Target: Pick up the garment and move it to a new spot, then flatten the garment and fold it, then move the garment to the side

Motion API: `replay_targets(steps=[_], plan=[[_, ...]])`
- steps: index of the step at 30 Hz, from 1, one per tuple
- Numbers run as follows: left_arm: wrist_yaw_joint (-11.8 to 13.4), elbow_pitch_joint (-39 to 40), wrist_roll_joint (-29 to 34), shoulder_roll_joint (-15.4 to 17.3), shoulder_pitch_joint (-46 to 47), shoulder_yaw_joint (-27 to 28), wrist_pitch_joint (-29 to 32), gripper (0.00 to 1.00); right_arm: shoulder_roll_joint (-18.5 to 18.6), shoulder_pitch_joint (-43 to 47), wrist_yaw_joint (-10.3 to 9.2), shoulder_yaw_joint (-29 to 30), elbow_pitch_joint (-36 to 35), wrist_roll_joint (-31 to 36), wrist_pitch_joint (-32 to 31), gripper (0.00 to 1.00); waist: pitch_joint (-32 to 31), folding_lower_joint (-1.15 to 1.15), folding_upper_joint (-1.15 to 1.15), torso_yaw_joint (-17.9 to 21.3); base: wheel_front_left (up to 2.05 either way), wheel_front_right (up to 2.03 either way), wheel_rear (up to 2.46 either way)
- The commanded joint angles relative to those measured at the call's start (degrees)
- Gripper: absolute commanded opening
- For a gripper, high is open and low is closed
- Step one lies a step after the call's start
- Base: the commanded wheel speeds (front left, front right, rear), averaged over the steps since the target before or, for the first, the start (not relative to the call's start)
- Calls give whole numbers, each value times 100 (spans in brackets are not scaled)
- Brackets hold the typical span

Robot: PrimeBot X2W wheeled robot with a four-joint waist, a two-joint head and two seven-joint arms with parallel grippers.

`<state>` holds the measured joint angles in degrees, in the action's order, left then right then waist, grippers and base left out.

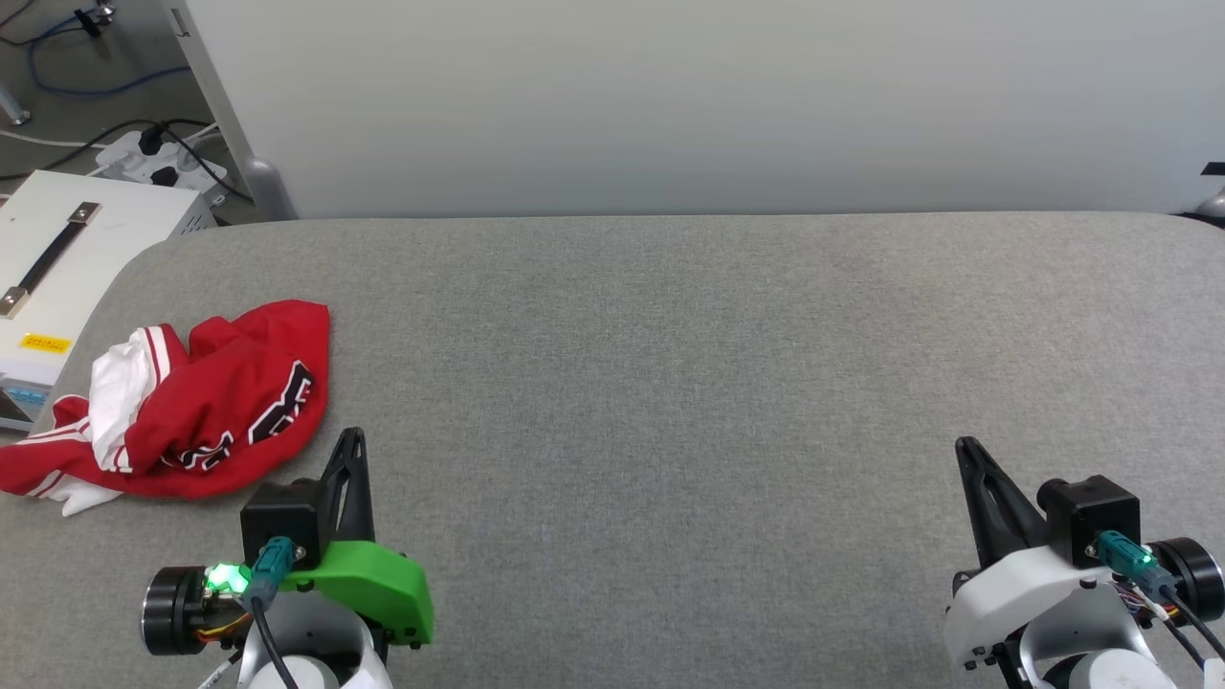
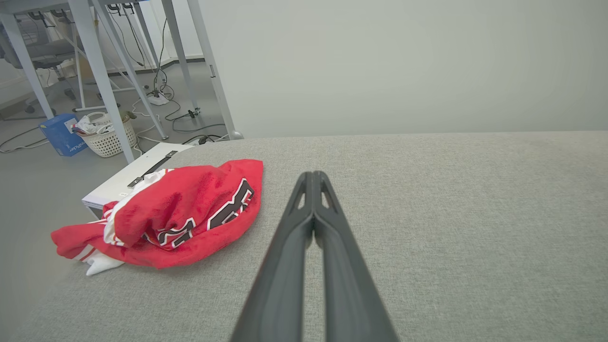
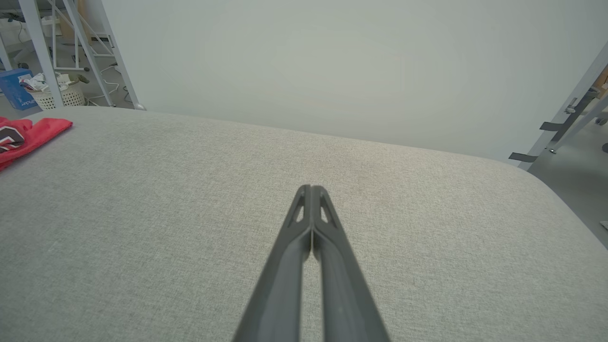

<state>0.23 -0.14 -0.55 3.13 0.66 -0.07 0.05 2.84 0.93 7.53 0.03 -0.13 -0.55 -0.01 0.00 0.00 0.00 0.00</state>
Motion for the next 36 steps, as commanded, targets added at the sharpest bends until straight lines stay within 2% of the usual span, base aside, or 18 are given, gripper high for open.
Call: replay_targets(steps=[1, 9, 10, 36], plan=[[-23, 14, 55, -25, -66, 7, -5, 0, 4, -93, -4, -3, 13, 55, 1, 0, 0, 0, 0, 0, 0, 0, 0], [-23, 14, 55, -25, -66, 7, -5, 0, 4, -93, -4, -3, 13, 55, 1, 0, 0, 0, 0, 0, 0, 0, 0], [0, 0, 0, 1, 1, 0, -1, 100, 0, 0, 0, 1, 0, 0, 1, 100, 0, 0, 0, 0, 0, 0, 0], [104, 32, -205, -4, 6, -127, -293, 100, 0, 7, -1, 91, -225, -329, 292, 100, 12, 0, 0, 15, 0, 0, 0]])
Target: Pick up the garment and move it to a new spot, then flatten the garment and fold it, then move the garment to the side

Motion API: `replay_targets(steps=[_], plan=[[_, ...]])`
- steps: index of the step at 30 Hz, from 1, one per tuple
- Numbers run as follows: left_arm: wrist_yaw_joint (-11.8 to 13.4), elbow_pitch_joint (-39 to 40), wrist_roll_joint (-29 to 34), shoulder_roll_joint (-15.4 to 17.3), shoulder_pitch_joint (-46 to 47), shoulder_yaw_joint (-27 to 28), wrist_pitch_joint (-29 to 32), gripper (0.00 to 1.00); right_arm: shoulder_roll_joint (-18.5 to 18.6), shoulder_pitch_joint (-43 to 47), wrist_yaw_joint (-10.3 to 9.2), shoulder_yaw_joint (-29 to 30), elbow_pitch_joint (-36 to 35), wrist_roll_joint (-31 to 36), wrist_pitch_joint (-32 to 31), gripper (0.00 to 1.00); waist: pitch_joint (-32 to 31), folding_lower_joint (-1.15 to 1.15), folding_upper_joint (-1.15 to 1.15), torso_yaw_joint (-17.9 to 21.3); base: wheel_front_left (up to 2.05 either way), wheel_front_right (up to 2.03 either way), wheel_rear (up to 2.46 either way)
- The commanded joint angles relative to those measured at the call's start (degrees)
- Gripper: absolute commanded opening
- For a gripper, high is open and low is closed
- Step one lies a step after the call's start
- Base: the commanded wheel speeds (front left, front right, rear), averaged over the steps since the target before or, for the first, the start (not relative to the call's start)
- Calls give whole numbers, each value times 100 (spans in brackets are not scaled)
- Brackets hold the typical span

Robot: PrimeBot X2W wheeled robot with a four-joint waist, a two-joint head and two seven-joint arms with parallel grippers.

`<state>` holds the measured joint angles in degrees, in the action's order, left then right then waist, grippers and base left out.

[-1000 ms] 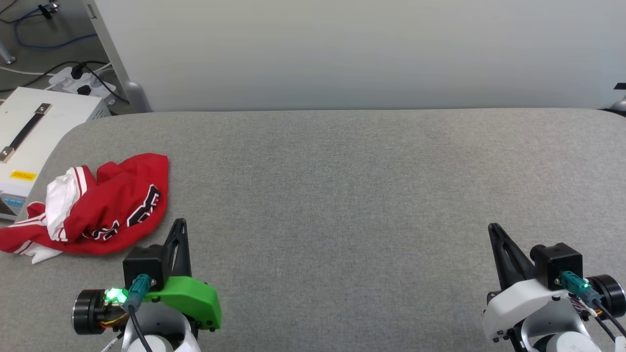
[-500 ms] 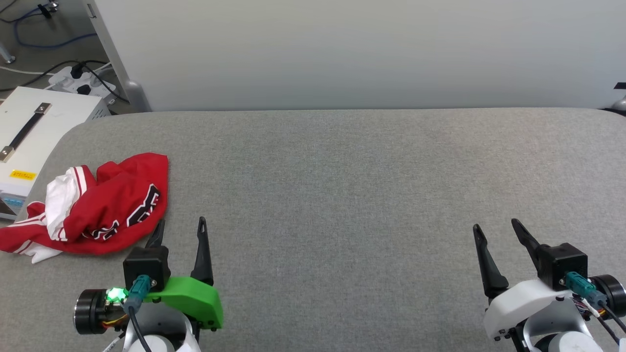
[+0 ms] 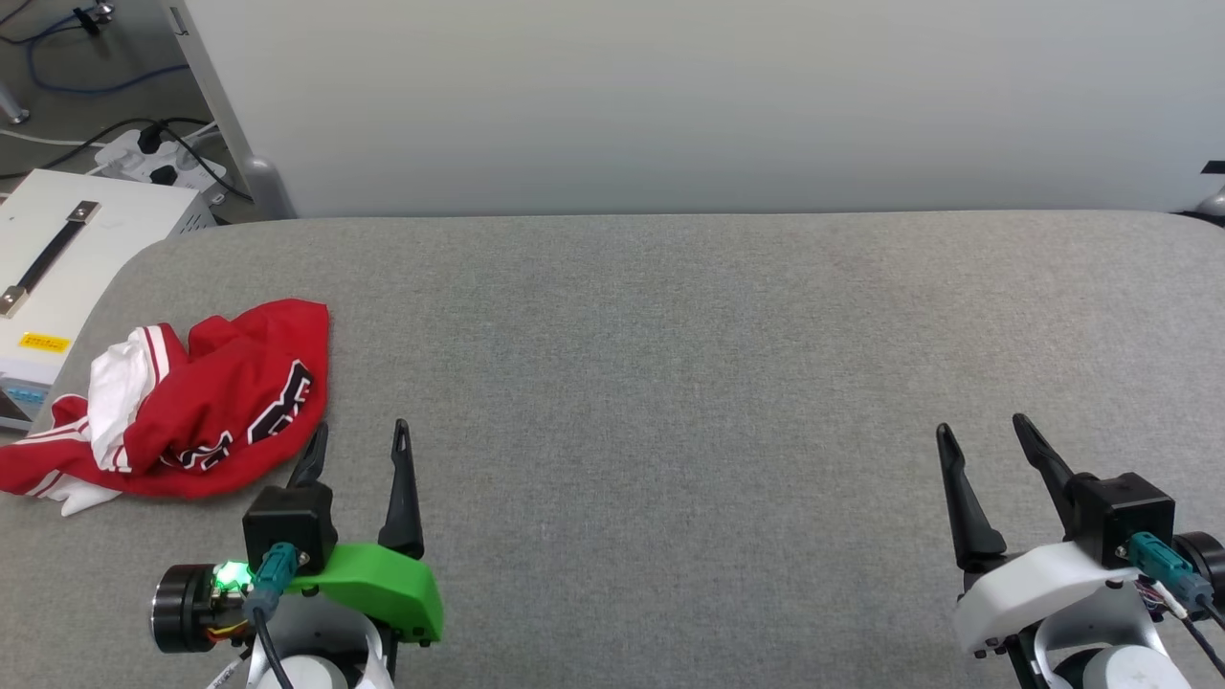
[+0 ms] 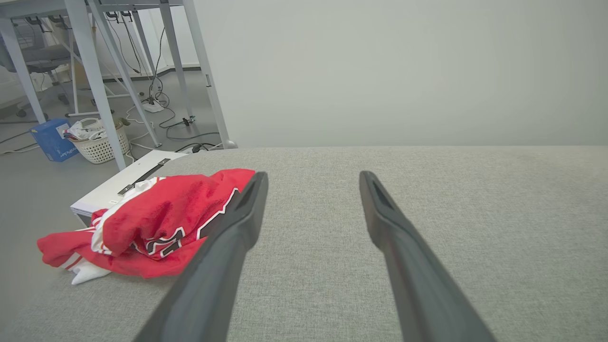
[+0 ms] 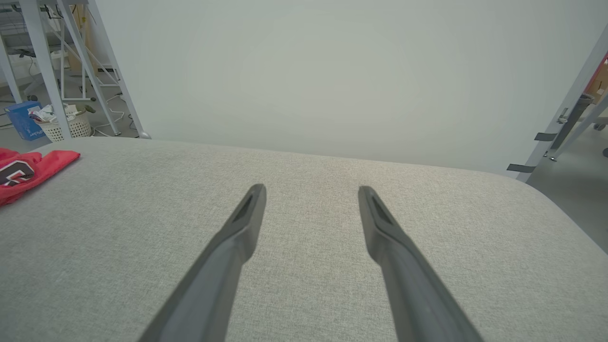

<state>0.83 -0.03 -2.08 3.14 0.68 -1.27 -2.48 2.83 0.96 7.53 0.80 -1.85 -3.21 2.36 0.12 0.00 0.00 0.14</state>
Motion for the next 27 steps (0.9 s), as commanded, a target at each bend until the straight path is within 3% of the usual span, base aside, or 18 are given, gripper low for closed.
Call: replay_targets(steps=[1, 27], plan=[[46, 21, -63, -5, 2, -14, -54, 100, 1, 8, -1, 16, -61, -72, 69, 100, -1, 0, 0, 2, 0, 0, 0], [61, -71, -266, -11, -38, -131, -364, 100, 2, 111, -2, 89, -144, -293, 379, 100, 32, 0, 0, 60, 0, 0, 0]])
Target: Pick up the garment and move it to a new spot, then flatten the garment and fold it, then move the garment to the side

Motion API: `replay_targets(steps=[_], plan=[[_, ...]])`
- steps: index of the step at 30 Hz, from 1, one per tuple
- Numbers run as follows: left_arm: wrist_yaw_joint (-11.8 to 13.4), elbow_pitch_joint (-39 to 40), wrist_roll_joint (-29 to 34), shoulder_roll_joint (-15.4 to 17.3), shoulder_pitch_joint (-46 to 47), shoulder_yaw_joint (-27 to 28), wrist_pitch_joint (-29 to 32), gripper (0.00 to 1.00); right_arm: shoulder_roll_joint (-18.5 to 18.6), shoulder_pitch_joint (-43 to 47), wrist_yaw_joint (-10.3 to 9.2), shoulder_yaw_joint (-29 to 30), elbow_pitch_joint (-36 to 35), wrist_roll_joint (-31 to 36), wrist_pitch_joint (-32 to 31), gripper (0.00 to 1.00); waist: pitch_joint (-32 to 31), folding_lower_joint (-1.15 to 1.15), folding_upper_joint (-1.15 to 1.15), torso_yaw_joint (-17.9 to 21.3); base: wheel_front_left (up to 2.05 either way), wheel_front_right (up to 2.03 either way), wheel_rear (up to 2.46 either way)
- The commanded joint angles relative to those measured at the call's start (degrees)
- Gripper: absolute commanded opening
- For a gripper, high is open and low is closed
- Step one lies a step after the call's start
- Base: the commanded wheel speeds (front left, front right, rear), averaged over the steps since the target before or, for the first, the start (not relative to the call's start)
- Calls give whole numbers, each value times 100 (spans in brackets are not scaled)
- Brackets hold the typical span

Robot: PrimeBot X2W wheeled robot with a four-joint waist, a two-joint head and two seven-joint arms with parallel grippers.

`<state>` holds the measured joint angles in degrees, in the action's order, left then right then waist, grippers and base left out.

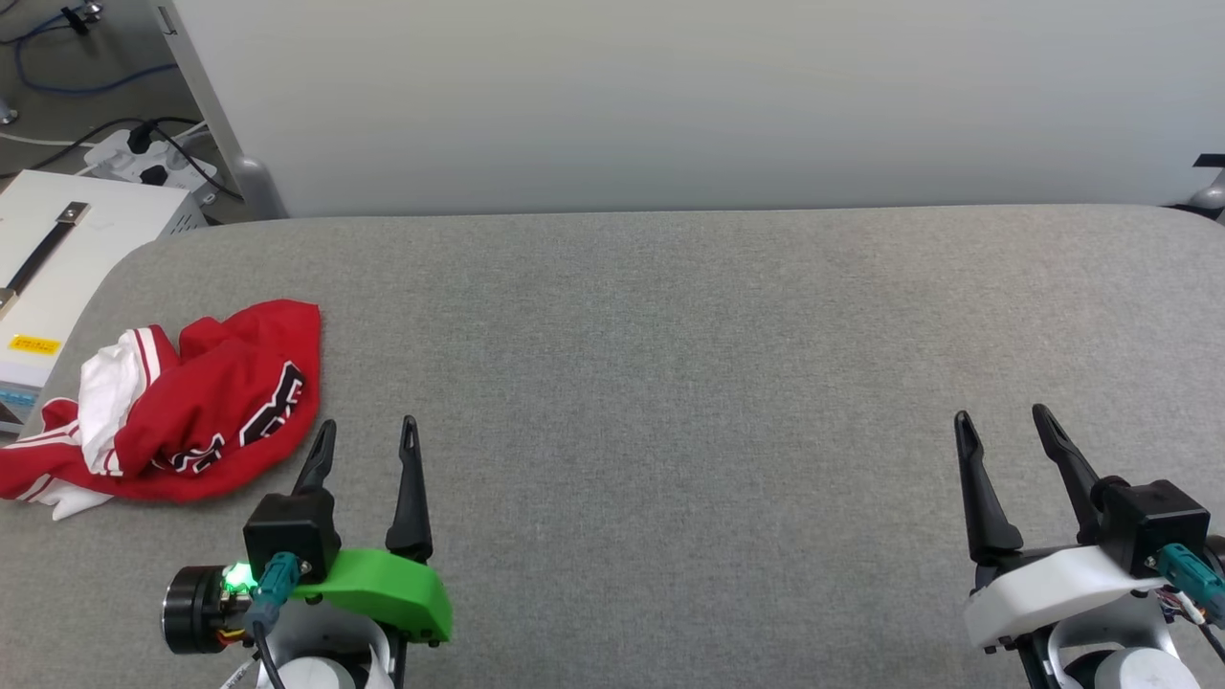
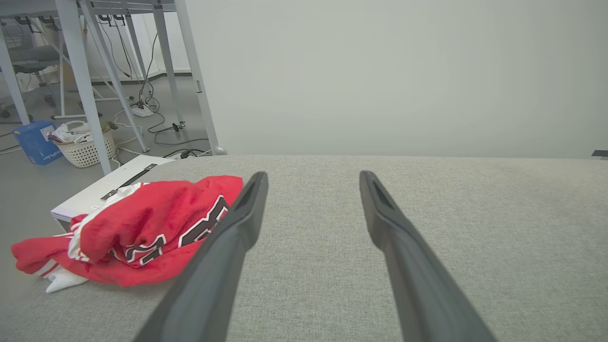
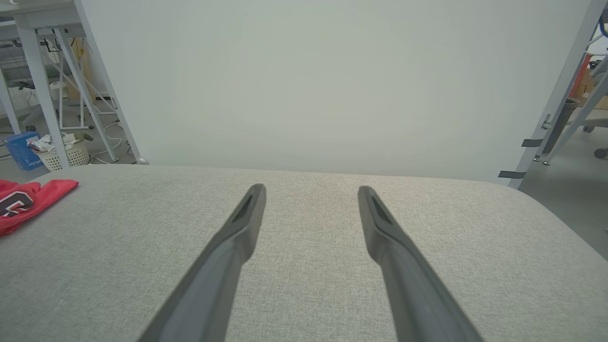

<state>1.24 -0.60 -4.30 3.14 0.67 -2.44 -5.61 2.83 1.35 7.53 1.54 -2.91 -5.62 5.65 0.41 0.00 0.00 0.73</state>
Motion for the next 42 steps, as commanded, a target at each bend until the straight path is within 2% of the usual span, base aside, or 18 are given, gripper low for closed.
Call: replay_targets(steps=[1, 42], plan=[[22, -18, -50, -11, -36, -17, -64, 100, 2, 75, -2, 15, -36, -59, 62, 100, 9, 0, 0, 4, 0, 0, 0], [224, -255, -68, -20, -92, -145, -574, 100, 4, 238, -3, -37, 120, 25, 571, 100, 128, 0, 0, 44, 0, 0, 0]])
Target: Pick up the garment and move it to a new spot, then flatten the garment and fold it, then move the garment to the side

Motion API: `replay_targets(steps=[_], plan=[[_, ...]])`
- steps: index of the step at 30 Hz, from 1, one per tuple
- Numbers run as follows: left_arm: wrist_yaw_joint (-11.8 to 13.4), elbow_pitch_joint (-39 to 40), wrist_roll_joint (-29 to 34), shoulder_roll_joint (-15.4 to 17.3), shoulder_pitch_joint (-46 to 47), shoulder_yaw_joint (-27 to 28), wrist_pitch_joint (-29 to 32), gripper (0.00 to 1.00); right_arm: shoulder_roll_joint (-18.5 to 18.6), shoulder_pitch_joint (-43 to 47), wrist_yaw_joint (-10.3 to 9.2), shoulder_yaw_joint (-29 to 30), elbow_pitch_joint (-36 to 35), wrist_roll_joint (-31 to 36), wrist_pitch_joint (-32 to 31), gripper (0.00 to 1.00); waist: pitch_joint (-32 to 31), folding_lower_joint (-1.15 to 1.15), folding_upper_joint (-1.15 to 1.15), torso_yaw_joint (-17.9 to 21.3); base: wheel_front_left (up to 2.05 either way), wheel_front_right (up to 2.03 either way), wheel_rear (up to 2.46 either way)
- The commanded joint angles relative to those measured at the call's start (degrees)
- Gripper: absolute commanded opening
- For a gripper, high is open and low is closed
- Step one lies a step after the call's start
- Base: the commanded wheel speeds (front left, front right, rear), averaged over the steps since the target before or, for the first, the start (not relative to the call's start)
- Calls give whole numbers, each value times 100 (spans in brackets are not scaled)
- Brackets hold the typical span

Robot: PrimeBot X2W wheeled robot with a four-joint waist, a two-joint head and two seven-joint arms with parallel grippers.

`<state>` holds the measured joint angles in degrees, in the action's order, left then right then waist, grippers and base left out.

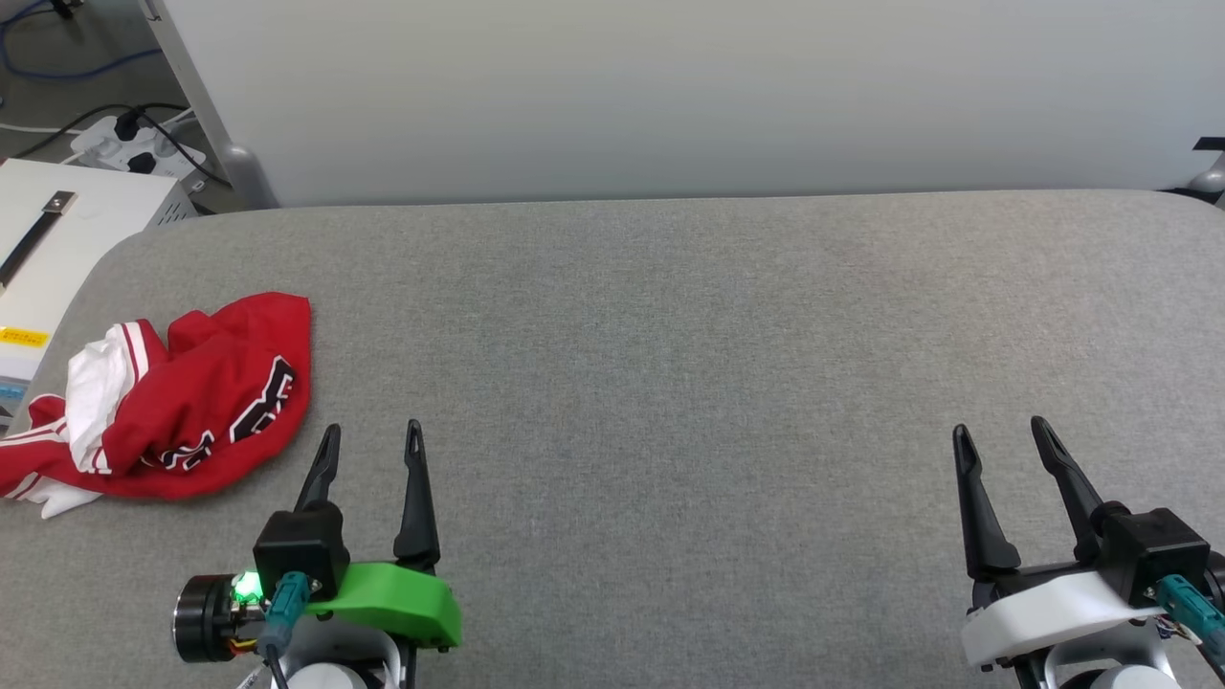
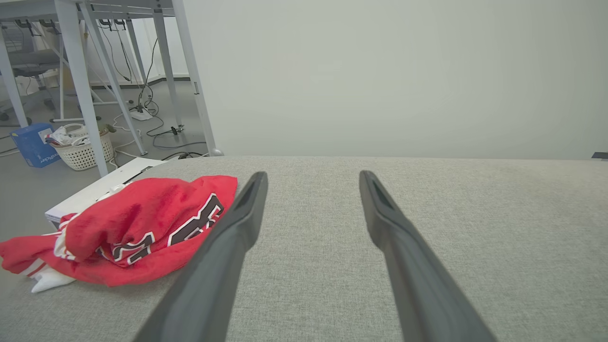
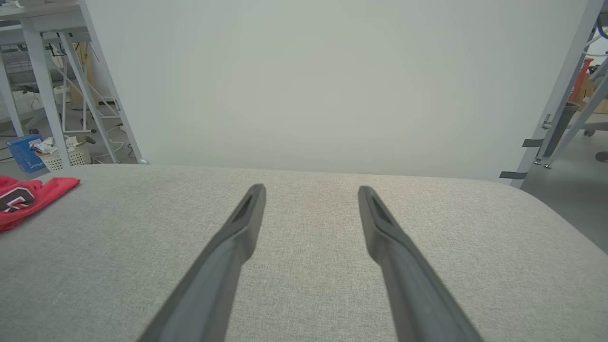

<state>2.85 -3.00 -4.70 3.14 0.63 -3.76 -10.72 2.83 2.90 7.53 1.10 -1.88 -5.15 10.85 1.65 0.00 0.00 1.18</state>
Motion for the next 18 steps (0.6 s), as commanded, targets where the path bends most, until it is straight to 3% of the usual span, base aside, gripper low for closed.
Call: replay_targets(steps=[1, 18], plan=[[66, -22, -42, -20, -87, -16, -74, 100, 4, 84, -3, 9, 21, -25, 62, 100, 8, 0, 0, -2, 0, 0, 0], [122, -154, -133, -24, -60, -45, -287, 100, 4, 138, -4, -44, 14, -67, 274, 100, 98, 0, 0, -242, 0, 0, 0]])
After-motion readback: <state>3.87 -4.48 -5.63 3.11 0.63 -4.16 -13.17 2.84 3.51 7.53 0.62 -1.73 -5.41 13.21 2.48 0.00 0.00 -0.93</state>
